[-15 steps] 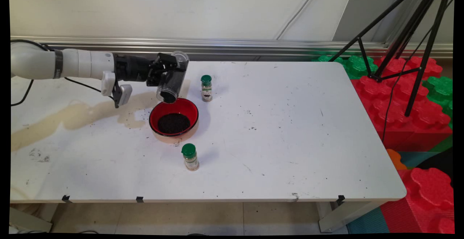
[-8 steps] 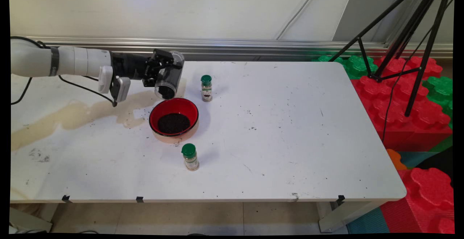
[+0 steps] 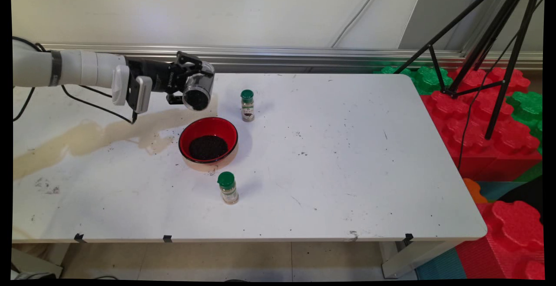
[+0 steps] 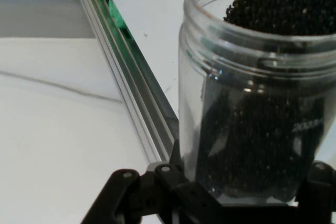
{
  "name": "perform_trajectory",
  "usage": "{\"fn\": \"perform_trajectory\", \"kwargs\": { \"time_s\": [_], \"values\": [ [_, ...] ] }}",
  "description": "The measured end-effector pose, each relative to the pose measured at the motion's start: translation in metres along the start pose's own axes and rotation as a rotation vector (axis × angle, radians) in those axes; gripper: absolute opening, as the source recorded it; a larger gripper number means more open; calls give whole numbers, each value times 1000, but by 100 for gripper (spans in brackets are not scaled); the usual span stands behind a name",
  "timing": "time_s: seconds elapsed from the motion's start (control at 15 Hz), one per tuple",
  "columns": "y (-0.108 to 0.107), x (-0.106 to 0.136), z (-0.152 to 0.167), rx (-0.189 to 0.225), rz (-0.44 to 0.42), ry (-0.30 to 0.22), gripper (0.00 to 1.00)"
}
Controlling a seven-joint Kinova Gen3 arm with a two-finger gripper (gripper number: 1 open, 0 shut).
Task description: Pour the black seasoning powder in the red bowl
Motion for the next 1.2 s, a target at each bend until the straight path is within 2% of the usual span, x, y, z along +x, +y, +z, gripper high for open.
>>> {"fn": "perform_trajectory", "kwargs": {
  "time_s": [0.6, 1.0, 1.2],
  "values": [
    [-13, 6, -10, -7, -279, -10, 0],
    [-24, 7, -17, -9, -519, -22, 0],
    [-27, 7, -20, -12, -610, -19, 0]
  ]
}}
